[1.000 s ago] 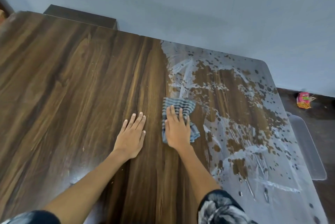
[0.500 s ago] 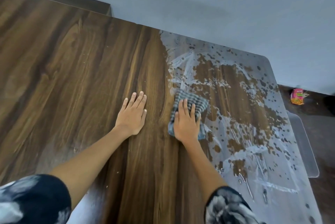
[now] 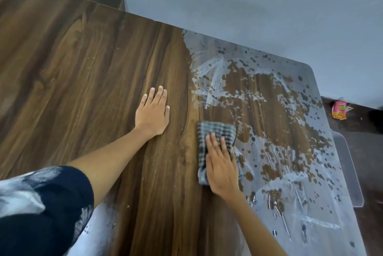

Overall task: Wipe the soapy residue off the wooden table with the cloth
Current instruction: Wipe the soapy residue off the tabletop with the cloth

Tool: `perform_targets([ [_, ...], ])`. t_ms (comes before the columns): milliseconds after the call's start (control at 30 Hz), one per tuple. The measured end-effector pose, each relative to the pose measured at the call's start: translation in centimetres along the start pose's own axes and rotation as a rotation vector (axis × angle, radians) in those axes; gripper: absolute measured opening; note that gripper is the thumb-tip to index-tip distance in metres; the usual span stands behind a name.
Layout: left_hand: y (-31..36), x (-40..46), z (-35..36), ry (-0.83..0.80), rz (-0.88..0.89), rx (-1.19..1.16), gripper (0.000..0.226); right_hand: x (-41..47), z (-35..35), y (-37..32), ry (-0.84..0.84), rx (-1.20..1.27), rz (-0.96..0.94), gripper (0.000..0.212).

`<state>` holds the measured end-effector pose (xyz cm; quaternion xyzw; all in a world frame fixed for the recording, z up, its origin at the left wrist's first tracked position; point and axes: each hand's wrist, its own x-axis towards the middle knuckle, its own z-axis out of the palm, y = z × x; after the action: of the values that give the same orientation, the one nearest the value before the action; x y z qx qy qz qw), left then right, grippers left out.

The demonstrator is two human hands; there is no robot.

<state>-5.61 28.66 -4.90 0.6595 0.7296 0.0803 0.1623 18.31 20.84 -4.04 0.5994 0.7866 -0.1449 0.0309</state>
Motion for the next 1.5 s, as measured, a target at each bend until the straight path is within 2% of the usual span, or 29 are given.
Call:
perform_targets([
  [100,-0.3,1.0,0.1,0.037,0.006,0.019,0.054,7.0,-2.0,-0.4,-0.009,0.032,0.219,0.052],
  [200,-0.4,0.7,0.6,0.110,0.018,0.024,0.053,12.1,-3.1,-2.5,-0.010,0.024,0.258,0.052],
  [300,-0.4,0.8,0.7,0.132,0.022,0.023,0.053,12.1,-2.4,-4.4,0.025,-0.019,0.093,0.051],
  [400,-0.3,1.1,0.7,0.137,0.026,0.034,0.054,7.3,-1.3,-4.5,0.002,-0.015,-0.155,0.053],
  [467,-0.2,1.0,0.7,0.134,0.026,0.040,0.054,3.6,-0.6,-3.6,-0.011,-0.027,-0.228,0.052],
  [600,-0.3,1.0,0.7,0.132,0.030,0.068,0.058,3.7,-0.6,-1.0,0.020,-0.049,-0.078,0.050],
  [733,-0.1,1.1,0.9,0.131,0.036,0.084,0.063,12.8,-2.8,-0.1,0.019,-0.009,0.190,0.053],
  [800,-0.2,1.2,0.9,0.142,0.031,0.082,0.063,17.2,-4.1,-1.4,0.005,0.003,0.215,0.054],
  [933,-0.5,1.2,1.0,0.171,0.023,0.031,0.061,19.3,-3.5,-4.9,0.006,-0.039,0.012,0.053],
  [1033,-0.6,1.2,1.0,0.194,0.015,-0.016,0.060,14.4,-2.1,-5.6,0.029,-0.039,-0.161,0.054],
  [1100,-0.6,1.3,1.0,0.198,0.016,-0.026,0.059,10.2,-1.6,-4.8,0.000,0.015,-0.184,0.057],
  [1200,-0.5,1.4,1.0,0.195,0.015,-0.018,0.058,8.7,-1.5,-2.6,-0.011,0.029,-0.084,0.056],
  [1400,-0.4,1.5,1.2,0.191,0.012,0.026,0.058,19.3,-3.9,-2.3,0.028,0.003,0.145,0.053],
  [1500,-0.4,1.5,1.2,0.197,0.015,0.033,0.058,23.1,-4.4,-4.3,0.037,0.015,0.108,0.053],
])
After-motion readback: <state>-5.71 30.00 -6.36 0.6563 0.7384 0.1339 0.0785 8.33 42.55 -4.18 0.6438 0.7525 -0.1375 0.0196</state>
